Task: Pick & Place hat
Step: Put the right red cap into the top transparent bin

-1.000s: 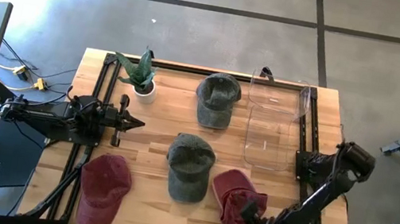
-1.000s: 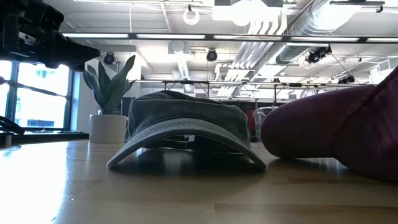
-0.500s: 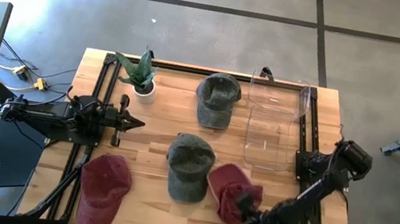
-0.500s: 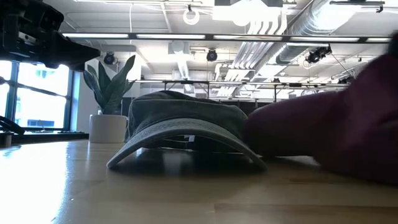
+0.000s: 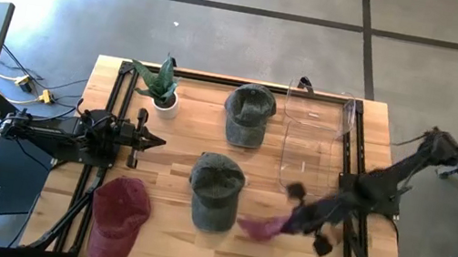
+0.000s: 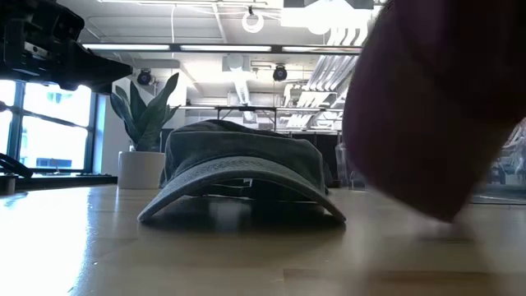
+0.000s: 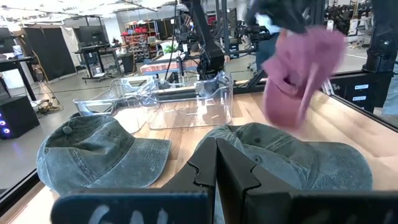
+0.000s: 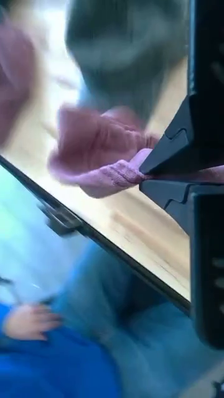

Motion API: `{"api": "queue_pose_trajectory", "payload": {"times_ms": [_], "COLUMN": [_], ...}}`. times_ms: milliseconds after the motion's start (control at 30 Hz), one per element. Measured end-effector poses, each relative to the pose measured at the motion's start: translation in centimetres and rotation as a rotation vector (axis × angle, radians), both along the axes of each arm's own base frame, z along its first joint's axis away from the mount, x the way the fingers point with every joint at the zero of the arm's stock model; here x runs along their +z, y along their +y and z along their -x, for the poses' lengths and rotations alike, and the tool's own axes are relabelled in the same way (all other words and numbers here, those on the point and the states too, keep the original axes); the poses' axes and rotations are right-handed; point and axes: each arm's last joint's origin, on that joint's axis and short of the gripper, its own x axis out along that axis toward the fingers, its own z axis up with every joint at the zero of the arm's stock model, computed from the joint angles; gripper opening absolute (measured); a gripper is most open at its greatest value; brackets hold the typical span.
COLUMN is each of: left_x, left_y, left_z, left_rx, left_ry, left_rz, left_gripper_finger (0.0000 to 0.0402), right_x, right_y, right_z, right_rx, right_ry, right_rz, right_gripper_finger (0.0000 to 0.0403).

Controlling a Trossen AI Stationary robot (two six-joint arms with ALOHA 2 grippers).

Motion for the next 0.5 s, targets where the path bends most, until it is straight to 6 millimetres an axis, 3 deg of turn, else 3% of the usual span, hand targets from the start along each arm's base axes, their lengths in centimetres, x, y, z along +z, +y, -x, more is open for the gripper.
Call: {"api": "queue_pose_trajectory", "payload": {"times_ms": [167,333,500], "left_x": [0.0,0.0,0.0], "left_y": [0.0,0.0,0.0], "left_z": [0.0,0.0,0.0], "left_rx": [0.000,0.000,0.000], "left_ry": [0.000,0.000,0.000], "left_rz": [0.000,0.000,0.000], "left_gripper_finger": [0.0000,0.0000,0.0000], "right_x": [3.9,6.3,7.8], "right_y": [-4.9,-8.3,-11.2], "right_z": [3.3,6.4,8.2], "right_rx": [-0.161,-0.335,-0.683], "right_ry": [-0.219,-0.436,-0.564], "right_rz": [0.033,0.134,0.204], "right_gripper_finger": [0.0006,0.0004,0.0004]}}
